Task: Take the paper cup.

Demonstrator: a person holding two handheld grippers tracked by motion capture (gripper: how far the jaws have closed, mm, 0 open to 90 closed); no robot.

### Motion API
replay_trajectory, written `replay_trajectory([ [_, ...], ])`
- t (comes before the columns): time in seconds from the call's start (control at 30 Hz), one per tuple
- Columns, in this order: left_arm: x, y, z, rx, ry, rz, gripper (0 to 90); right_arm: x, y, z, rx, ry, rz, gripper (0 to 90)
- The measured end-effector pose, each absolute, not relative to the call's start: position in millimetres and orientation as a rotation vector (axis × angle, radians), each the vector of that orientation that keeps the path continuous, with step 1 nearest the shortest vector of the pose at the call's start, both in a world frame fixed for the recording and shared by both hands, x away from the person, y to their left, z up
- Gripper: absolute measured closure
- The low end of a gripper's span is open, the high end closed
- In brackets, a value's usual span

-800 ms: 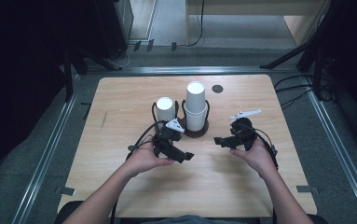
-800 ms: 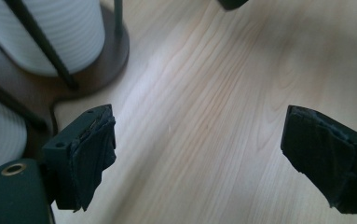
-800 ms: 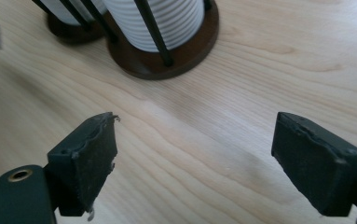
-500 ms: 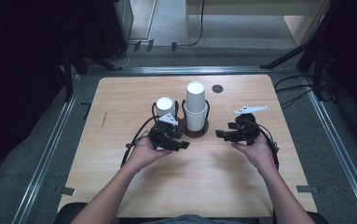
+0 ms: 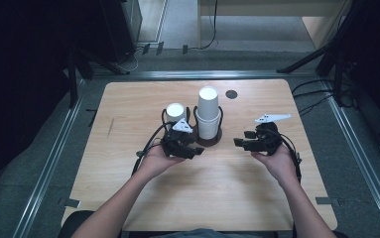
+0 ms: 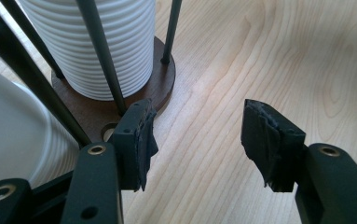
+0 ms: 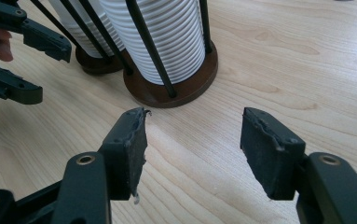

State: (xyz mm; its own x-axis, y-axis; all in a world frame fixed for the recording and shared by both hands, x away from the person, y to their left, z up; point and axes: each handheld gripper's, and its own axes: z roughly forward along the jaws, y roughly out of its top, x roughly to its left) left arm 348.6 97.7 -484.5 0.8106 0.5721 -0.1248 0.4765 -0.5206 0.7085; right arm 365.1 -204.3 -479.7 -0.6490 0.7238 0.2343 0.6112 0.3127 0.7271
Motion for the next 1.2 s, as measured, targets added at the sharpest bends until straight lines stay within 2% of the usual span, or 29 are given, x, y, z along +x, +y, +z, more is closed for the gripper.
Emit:
replay_trajectory([
  [0.3,352,95,-478,2.202,0.761,0.156,44.9,361,-199,-485,1.18,2.483,1.212,41.1],
  [0.37,353,95,-477,2.189,0.762,0.155,47.3,360,-199,-485,1.165,2.484,1.207,41.0],
  [0.4,354,95,-476,2.187,0.765,0.142,52.8,360,-199,-485,1.156,2.486,1.208,41.0],
  [0.73,355,92,-476,2.189,0.771,0.121,68.2,359,-193,-485,1.096,2.535,1.16,47.7],
  [0.97,359,90,-476,2.186,0.783,0.097,74.4,366,-191,-485,1.11,2.56,1.16,43.7],
  [1.2,363,88,-465,2.189,0.797,0.117,77.3,375,-191,-464,1.086,2.528,1.201,43.2],
])
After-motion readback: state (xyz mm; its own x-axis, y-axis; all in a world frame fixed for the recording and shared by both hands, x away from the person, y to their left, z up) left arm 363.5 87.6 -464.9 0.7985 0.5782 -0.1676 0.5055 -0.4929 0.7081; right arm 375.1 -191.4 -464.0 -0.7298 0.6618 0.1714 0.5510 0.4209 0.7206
